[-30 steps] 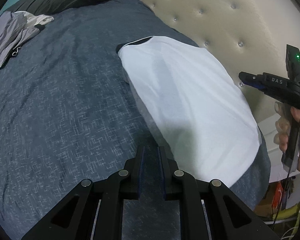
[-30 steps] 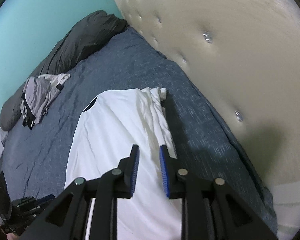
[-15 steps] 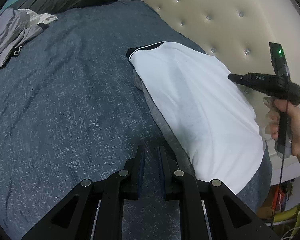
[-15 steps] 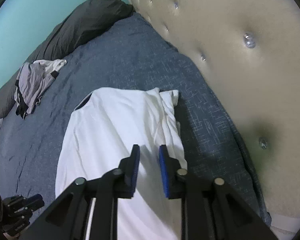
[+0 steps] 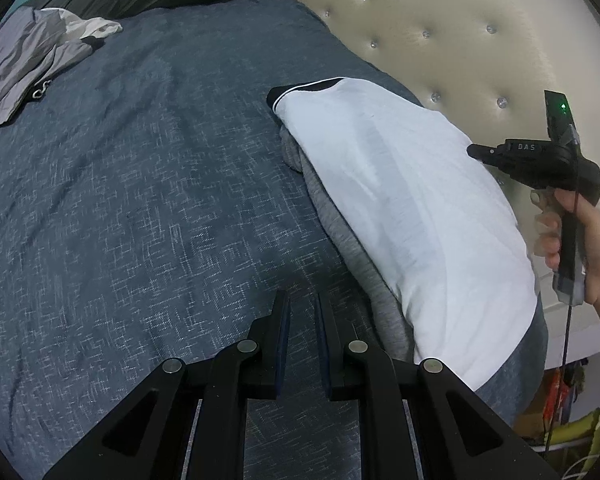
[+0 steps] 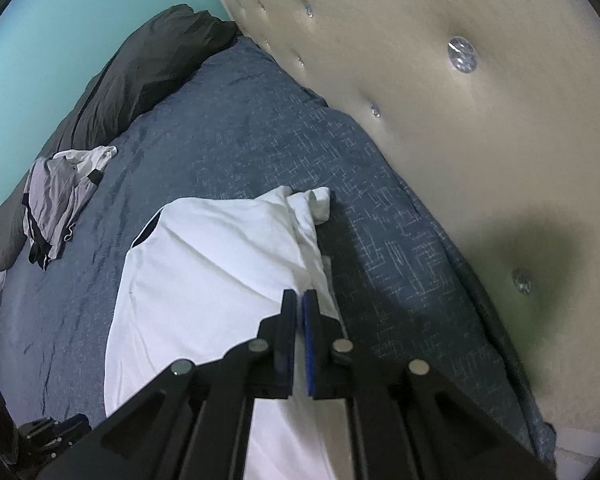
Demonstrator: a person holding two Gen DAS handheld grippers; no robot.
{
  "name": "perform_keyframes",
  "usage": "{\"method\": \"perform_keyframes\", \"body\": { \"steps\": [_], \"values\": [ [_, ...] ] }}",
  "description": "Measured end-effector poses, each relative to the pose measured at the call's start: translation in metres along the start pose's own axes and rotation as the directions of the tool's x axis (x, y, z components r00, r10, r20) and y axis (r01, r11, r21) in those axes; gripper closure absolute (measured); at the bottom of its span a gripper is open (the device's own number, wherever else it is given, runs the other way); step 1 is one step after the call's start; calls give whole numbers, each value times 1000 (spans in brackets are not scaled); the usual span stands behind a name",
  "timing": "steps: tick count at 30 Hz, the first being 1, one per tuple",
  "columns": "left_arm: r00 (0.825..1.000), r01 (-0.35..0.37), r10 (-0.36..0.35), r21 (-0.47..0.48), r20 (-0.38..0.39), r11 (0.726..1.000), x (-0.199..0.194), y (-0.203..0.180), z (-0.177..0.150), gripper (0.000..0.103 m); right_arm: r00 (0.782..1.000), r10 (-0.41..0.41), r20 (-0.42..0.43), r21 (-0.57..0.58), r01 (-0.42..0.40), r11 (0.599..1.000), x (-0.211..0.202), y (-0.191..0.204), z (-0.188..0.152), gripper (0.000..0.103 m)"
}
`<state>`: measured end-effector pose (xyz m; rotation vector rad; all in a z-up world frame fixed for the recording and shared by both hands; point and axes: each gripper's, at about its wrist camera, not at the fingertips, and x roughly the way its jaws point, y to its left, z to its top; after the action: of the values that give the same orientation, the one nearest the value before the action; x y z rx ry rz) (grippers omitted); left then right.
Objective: Fold clothes
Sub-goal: 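Press the folded polo flat with both open tools and smooth it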
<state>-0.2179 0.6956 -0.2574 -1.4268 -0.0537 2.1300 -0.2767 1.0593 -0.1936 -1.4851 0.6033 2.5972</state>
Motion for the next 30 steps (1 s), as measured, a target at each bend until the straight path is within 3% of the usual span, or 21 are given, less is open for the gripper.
{"method": "perform_keyframes", "body": {
  "steps": [4,6,14,17,23,30],
  "values": [
    [1000,3,-3,5,3,1000,-2,-1,0,90,999,31,36,6,-31,999,-12,-1,-1,96],
    [1000,5,-5,4,5,1000,-4,-1,0,90,998,42,48,12,-43,999,-18,-4,-3,88],
    [1000,6,-6,1,15,1000,-10,1,-2,90,994,107,15,-9,-106,994,-29,-10,-27,88],
    [1000,6,-6,0,16,1000,-12,1,-4,90,997,79,-10,-27,-79,996,-25,-11,-36,88],
    [1000,-2,2,2,18,1000,-16,4,-7,90,999,49,17,-10,-49,999,-24,-15,-42,97],
    [999,-18,18,0,32,1000,-25,11,-6,90,999,2,36,45,-3,999,-25,-23,-43,97]
  ]
}}
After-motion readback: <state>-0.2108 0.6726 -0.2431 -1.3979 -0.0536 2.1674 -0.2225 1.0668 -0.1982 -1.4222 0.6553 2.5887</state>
